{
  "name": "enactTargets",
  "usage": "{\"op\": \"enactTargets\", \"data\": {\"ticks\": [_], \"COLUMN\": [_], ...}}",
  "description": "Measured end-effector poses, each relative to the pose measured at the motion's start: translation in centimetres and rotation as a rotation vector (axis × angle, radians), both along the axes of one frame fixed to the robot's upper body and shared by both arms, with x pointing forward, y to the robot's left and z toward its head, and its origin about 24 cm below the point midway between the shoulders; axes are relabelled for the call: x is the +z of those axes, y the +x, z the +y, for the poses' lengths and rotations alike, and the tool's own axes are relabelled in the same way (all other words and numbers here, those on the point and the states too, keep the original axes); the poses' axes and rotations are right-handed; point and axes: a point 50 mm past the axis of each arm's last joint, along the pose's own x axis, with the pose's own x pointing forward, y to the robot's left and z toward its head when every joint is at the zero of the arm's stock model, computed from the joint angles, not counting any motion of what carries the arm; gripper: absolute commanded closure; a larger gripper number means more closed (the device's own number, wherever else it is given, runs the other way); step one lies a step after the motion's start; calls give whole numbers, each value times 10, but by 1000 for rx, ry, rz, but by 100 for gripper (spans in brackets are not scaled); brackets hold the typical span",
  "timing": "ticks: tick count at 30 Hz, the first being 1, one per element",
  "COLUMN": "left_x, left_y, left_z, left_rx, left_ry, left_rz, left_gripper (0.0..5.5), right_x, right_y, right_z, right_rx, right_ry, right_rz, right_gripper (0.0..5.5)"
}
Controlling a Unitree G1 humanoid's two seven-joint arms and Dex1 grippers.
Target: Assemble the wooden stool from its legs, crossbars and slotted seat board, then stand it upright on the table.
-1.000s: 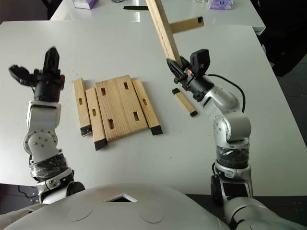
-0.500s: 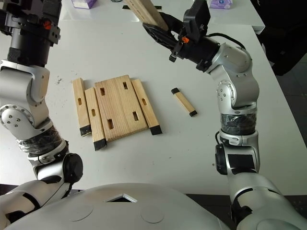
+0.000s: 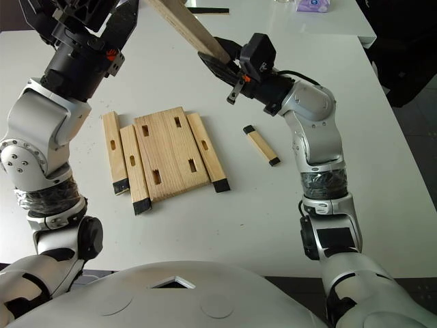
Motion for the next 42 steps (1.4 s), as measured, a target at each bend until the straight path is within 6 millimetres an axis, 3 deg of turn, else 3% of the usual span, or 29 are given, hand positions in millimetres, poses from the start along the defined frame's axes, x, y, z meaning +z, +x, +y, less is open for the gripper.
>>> {"op": "enactTargets", "data": {"ticks": [25,37,42], "left_x": [-6,-11,-15], "left_y": [12,13,15], "left_z": [0,-3,-2], "left_rx": [-13,-39,-39], "left_ry": [126,146,164], "left_rz": [8,2,11], "left_gripper": [145,145,223], "right_x": [-24,-24,-23], "right_y": [-11,-11,-11], "right_z": [0,1,2], "right_rx": [5,-1,1], "right_ry": [-61,-47,-45], "right_rz": [-12,-22,-24], "right_gripper": [445,445,445]}}
